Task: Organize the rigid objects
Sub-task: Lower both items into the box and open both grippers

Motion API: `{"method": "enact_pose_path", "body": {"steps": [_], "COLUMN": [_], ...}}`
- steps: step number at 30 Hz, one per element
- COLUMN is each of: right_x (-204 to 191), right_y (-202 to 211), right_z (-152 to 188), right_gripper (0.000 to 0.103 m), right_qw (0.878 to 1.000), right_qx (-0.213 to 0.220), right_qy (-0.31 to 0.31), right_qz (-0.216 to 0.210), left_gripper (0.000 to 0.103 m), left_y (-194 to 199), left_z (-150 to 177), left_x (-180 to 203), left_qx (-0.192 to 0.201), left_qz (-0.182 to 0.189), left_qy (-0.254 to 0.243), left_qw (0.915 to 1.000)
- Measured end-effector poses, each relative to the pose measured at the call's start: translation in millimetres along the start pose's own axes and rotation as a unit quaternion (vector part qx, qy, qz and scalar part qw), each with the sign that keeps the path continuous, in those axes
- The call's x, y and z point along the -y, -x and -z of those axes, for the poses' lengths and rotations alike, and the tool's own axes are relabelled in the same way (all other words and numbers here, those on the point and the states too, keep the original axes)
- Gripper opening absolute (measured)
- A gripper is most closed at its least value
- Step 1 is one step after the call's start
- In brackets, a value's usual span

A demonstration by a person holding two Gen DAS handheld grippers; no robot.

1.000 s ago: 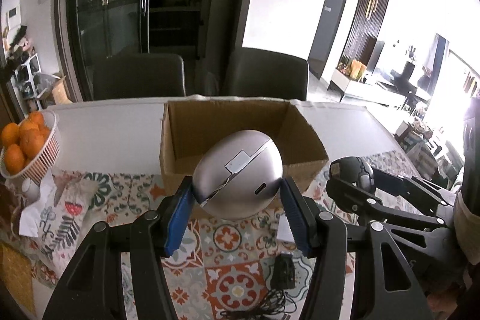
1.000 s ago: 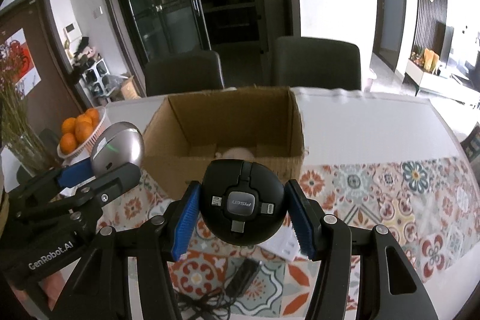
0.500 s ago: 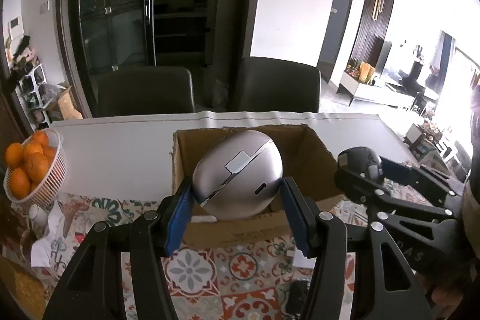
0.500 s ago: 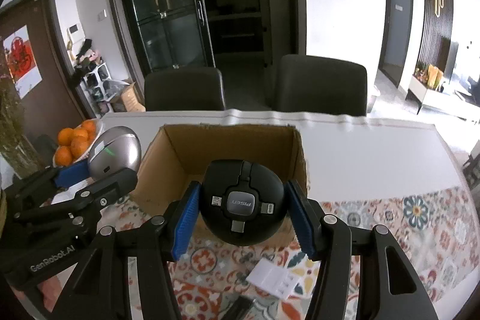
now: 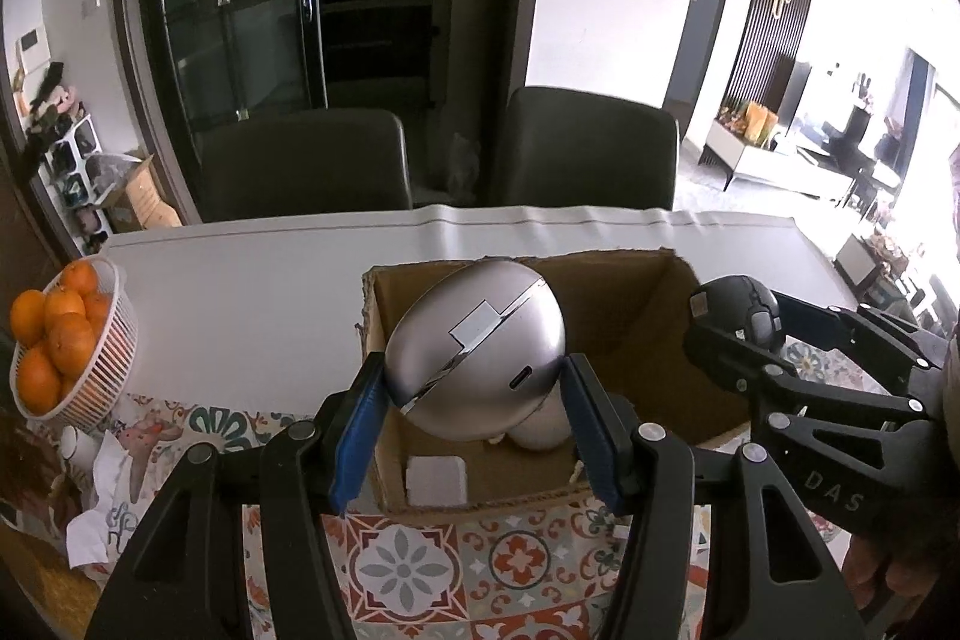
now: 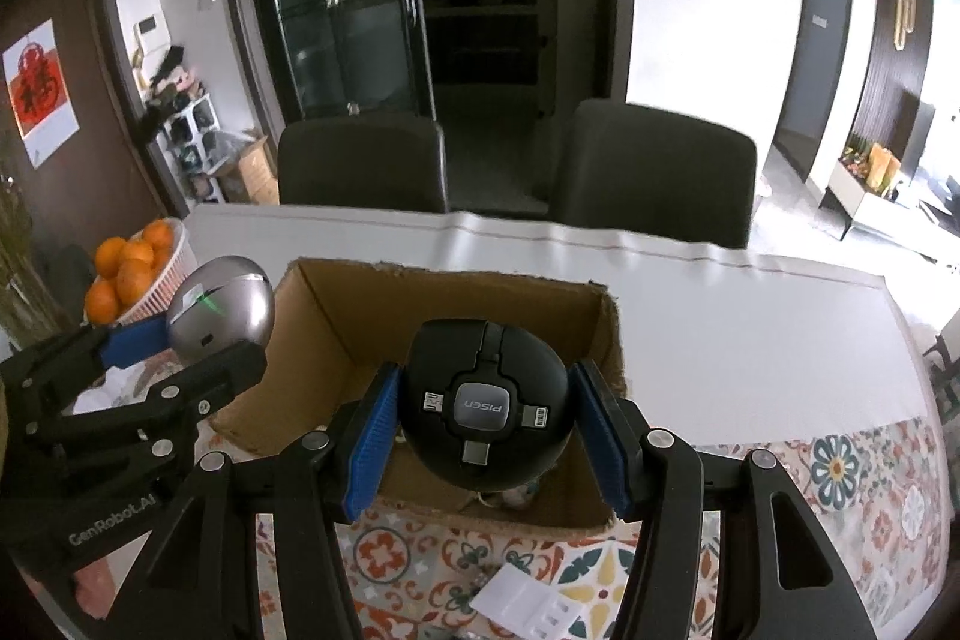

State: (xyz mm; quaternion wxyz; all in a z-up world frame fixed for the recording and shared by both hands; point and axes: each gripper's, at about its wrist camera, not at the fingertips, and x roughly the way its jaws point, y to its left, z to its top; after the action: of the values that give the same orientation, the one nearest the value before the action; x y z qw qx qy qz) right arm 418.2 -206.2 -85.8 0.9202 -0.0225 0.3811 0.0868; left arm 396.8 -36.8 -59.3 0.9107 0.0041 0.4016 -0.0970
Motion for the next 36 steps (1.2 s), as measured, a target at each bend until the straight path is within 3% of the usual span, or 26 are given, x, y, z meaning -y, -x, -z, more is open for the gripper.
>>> {"method": "enact_pose_path", "body": {"steps": [22,30,36], "right_x": [3,-2,-1], "right_y": [-95,-109,-105], "right_z": [-5,-3,-8], "right_gripper": [0.057,0.057,0.060], "right_qw": [0.989,0.982,0.984], "right_qx": [-0.136,-0.163,-0.154], "right_qy": [0.059,0.090,0.091], "right_qz": [-0.026,-0.013,-0.005], "left_gripper": [0.057,0.057,0.058], "left_y": [-85,-94,-95], "left_z": [-3,-2,-3], "left_x": [-6,-2,-4], "left_qx": [-0.121,-0.134,-0.142], "left_qz": [0.010,0.002,0.007], "left_qy": [-0.036,-0.053,-0.045], "left_qw": [0.9919,0.9895,0.9889]}}
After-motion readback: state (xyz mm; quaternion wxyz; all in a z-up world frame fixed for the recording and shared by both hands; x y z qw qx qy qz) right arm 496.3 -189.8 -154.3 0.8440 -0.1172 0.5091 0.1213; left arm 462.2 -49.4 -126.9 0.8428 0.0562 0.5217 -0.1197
